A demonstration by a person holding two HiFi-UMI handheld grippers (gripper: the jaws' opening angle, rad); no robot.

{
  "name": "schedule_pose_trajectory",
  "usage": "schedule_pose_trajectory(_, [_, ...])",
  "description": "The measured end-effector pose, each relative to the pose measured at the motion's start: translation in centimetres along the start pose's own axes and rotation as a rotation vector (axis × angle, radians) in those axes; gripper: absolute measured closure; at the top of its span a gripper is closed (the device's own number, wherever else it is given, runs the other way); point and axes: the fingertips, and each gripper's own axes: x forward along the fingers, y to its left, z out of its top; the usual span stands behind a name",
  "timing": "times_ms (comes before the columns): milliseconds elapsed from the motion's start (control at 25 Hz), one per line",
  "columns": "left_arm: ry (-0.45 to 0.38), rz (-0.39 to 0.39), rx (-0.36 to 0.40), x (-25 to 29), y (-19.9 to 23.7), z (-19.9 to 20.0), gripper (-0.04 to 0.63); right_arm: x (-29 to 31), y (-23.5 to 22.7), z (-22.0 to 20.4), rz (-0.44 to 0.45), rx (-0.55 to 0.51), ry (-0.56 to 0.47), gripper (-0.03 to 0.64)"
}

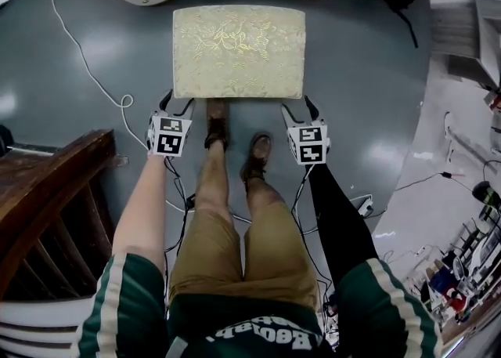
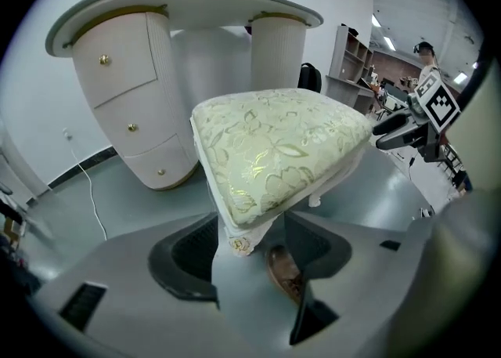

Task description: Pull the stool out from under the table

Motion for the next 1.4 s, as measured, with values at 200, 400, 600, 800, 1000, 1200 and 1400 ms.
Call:
schedule_pose_trajectory(200, [-0.054, 0.054, 0.005, -5.1, 0.6, 4.5, 0.32, -5.0, -0.6, 4.6, 0.011, 0.0, -0.064, 0.324])
schedule_pose_trajectory(400, [-0.188, 0.093, 0.04, -12.8, -0.6, 11.2, 0.32, -11.8, -0.5, 11.8, 0.005, -0.025, -0.207, 0.327])
schedule_pose_trajectory(600, [-0.363, 0.129, 0.045, -21.3, -2.5, 20.7, 0.321, -20.0, -1.1, 20.5, 0.005, -0.053, -0.37, 0.331])
schedule_pose_trajectory(800, [-0.525, 0.132, 0.076, -29.1, -3.8, 29.4, 0.321, -27.4, -0.6, 28.2, -0.003, -0.089, -0.525, 0.339])
schedule_pose_trajectory(1000, [-0.629, 0.121, 0.123, -35.8, -3.8, 35.4, 0.321, -33.4, 1.3, 34.6, -0.014, -0.119, -0.633, 0.342])
schedule_pose_trajectory(1200, [-0.703, 0.111, 0.139, -41.1, -3.7, 38.7, 0.321, -38.2, 3.4, 38.3, -0.031, -0.129, -0.697, 0.35])
schedule_pose_trajectory(1400, [-0.746, 0.084, 0.179, -44.7, -4.2, 41.3, 0.321, -42.3, 4.6, 41.3, -0.062, -0.124, -0.755, 0.35])
